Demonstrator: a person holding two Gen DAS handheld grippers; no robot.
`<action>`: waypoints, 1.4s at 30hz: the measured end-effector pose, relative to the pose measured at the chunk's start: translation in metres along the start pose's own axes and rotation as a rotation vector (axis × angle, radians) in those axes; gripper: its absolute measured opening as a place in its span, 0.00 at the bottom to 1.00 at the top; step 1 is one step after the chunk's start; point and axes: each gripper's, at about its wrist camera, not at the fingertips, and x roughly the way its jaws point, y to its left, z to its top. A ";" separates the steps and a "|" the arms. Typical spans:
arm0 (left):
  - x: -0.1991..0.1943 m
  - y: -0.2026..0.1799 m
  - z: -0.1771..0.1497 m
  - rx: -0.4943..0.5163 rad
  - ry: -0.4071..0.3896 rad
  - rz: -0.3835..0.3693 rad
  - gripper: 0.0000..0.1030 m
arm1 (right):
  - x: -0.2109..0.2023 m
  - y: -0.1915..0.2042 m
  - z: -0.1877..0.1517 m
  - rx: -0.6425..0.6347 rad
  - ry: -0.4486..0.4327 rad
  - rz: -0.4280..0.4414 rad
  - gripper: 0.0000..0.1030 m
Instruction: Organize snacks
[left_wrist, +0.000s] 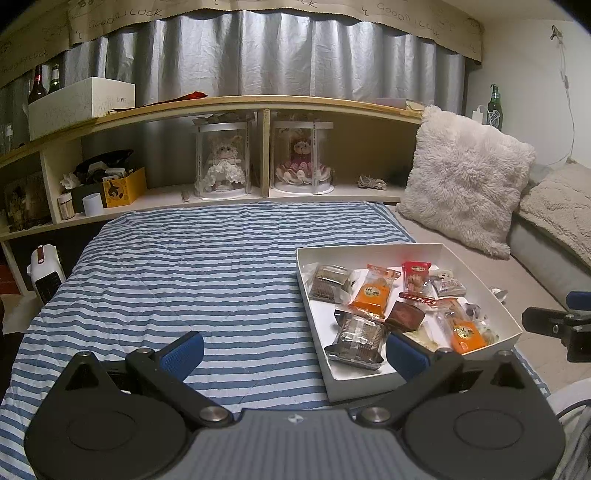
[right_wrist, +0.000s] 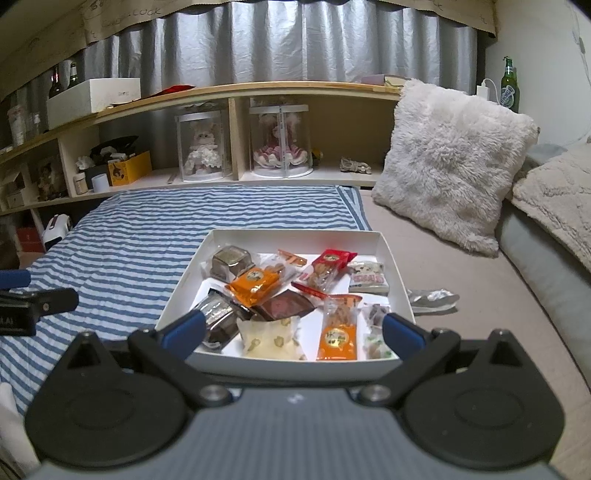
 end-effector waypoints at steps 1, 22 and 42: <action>0.000 0.000 0.000 0.000 -0.001 0.000 1.00 | 0.000 0.000 0.000 -0.001 0.000 0.001 0.99; -0.003 -0.002 -0.002 0.003 0.001 -0.006 1.00 | 0.001 -0.001 -0.002 0.003 0.004 0.001 0.99; -0.002 0.000 -0.002 0.003 0.003 -0.001 1.00 | 0.001 -0.002 -0.002 0.005 0.006 0.003 0.99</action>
